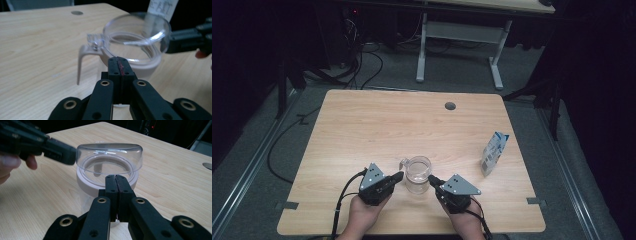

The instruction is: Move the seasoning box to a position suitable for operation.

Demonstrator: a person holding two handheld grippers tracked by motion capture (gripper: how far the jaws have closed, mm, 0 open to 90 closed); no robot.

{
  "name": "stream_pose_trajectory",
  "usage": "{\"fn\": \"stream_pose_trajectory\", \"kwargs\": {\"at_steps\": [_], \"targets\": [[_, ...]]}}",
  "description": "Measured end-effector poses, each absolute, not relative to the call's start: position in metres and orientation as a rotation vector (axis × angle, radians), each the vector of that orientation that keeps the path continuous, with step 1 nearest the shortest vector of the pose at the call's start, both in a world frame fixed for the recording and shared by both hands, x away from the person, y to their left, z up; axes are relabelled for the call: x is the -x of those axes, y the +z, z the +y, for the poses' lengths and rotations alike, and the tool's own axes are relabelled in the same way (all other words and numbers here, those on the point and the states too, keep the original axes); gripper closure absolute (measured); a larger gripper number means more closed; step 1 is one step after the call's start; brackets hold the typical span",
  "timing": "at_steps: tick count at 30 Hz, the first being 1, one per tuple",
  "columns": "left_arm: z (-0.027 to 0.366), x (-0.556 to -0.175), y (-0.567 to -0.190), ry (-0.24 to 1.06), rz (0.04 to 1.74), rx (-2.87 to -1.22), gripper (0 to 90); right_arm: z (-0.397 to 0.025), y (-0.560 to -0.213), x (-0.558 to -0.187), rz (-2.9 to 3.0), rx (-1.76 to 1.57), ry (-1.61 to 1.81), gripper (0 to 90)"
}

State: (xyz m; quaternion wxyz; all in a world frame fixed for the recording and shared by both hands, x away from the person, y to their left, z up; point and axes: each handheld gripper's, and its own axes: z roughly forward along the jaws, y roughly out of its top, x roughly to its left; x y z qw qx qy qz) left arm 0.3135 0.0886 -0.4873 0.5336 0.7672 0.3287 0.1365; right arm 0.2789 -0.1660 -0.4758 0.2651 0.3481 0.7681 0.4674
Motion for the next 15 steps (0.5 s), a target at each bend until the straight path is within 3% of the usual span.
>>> {"fn": "stream_pose_trajectory", "kwargs": {"at_steps": [15], "targets": [[0.0899,-0.3076,-0.4859,0.298,0.767,-1.804,90.0,-0.1658,-0.4718,-0.2777,2.067,-0.938,1.265,89.4]]}}
